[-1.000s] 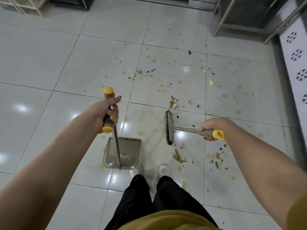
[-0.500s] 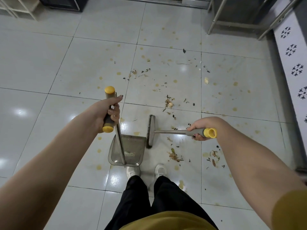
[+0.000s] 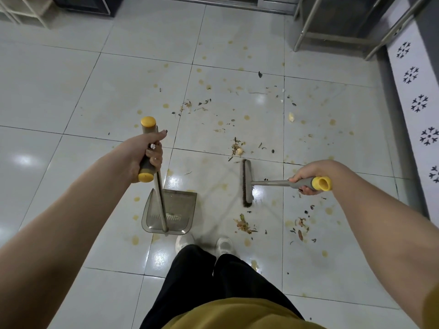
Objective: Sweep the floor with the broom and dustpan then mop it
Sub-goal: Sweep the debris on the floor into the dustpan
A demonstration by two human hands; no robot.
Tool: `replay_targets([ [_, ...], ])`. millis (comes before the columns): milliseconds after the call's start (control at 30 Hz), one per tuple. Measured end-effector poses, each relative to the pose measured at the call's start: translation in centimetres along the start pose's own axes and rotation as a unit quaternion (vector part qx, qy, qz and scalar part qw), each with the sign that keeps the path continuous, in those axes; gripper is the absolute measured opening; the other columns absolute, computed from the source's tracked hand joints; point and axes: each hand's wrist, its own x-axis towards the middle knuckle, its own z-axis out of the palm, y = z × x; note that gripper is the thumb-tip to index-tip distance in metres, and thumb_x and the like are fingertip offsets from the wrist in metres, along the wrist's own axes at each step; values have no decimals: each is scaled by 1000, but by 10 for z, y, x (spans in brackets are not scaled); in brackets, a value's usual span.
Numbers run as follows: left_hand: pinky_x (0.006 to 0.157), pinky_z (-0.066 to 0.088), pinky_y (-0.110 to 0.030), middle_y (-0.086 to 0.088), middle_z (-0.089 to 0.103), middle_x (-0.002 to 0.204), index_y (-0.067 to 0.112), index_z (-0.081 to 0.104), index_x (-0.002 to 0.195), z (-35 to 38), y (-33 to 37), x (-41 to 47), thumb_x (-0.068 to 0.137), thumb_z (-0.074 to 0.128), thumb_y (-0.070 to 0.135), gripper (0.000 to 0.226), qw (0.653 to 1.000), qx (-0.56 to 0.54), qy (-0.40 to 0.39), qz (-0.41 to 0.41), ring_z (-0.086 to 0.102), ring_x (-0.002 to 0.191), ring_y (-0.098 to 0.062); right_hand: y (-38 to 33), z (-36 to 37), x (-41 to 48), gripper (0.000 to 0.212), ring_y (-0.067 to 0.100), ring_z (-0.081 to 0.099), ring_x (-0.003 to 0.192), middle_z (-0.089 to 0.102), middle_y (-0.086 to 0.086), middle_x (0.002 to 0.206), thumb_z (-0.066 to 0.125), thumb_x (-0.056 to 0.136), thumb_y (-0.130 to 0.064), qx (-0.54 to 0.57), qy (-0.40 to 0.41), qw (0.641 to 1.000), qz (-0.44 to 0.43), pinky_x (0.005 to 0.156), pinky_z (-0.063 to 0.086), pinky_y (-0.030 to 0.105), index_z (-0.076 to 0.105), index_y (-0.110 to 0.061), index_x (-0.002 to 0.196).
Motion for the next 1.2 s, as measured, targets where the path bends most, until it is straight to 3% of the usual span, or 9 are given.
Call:
replay_targets([
  [133, 28, 26, -10, 9, 33, 41, 18, 39, 65, -8, 11, 6, 90, 61, 30, 35, 1000, 0, -2, 10, 29, 26, -1, -32, 10, -7, 26, 13, 47, 26, 52, 7, 50, 54, 97, -23, -12, 2, 1000, -15, 29, 43, 17, 48, -2, 82],
  [300, 29, 26, -10, 9, 32, 43, 19, 40, 67, -30, 45, 19, 89, 61, 31, 33, 1000, -7, -8, 9, 29, 26, -1, -92, 28, -15, 24, 11, 48, 30, 48, 10, 67, 55, 96, -25, 3, -26, 999, -47, 31, 44, 17, 49, -2, 89],
  [433, 30, 26, -10, 8, 33, 47, 19, 42, 70, -54, 78, 34, 87, 65, 32, 31, 1000, 5, -6, 1, 29, 27, -1, -150, 62, -14, 23, 10, 48, 31, 48, 9, 71, 56, 95, -26, 25, -64, 996, -64, 32, 45, 16, 50, -4, 96],
  [700, 28, 26, -11, 9, 30, 45, 20, 39, 67, -106, 145, 55, 87, 63, 36, 35, 998, 36, -25, -34, 28, 27, -1, -254, 133, -5, 18, 11, 48, 30, 49, 8, 70, 56, 95, -26, 4, -78, 994, -74, 32, 43, 15, 53, -9, 90],
  [800, 28, 26, -10, 9, 30, 45, 20, 40, 67, -115, 159, 65, 87, 62, 35, 33, 998, 42, -26, -35, 29, 27, -1, -267, 131, -5, 12, 13, 49, 31, 50, 9, 68, 53, 96, -24, 30, -78, 995, -62, 33, 44, 16, 55, -12, 95],
  [967, 29, 26, -10, 9, 31, 44, 19, 41, 67, -121, 182, 82, 87, 63, 33, 33, 998, 50, -26, -34, 28, 26, -1, -261, 95, 0, 27, 14, 50, 30, 54, 10, 60, 53, 96, -26, 31, -23, 999, -16, 33, 46, 18, 56, 0, 89],
  [1200, 30, 27, -10, 7, 33, 49, 18, 43, 69, -119, 204, 97, 87, 65, 31, 31, 998, 55, -21, -9, 29, 27, -2, -263, 66, -5, 22, 16, 49, 27, 56, 9, 48, 54, 96, -21, 7, 35, 999, 12, 32, 45, 19, 54, -1, 86],
])
